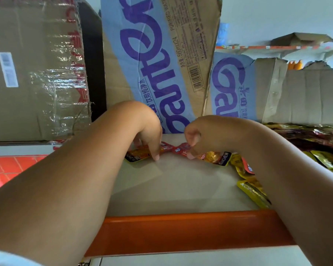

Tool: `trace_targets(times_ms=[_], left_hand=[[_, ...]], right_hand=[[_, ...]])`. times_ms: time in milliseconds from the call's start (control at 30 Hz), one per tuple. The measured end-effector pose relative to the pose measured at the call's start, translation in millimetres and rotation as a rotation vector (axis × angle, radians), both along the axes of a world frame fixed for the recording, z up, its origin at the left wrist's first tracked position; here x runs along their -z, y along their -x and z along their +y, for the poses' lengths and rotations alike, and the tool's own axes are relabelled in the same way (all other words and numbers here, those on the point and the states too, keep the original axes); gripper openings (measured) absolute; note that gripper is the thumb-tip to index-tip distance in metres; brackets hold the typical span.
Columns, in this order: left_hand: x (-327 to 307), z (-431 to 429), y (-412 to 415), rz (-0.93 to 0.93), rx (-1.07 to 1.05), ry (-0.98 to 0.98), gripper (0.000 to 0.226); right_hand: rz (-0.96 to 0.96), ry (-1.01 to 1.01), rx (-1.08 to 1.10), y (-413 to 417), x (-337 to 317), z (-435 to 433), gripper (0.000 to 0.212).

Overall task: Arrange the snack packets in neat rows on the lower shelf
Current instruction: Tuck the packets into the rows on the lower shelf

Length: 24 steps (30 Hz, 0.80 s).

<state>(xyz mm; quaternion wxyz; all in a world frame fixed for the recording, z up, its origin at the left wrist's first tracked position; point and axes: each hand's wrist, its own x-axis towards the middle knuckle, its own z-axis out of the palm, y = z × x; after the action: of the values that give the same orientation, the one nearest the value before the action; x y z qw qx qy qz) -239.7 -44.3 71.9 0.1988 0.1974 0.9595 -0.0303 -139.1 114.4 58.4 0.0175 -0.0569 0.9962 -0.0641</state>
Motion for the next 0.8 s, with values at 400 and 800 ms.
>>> trace_targets(times_ms=[400, 800], left_hand=[[2, -13, -26, 0.114, 0.146, -0.009, 0.054], [11, -102, -35, 0.132, 0.369, -0.128, 0.056]], right_hand=[[-0.129, -0.215, 0.059, -1, -2, -8, 0.027], [-0.055, -0.253, 0.255, -23, 8, -69, 0.017]])
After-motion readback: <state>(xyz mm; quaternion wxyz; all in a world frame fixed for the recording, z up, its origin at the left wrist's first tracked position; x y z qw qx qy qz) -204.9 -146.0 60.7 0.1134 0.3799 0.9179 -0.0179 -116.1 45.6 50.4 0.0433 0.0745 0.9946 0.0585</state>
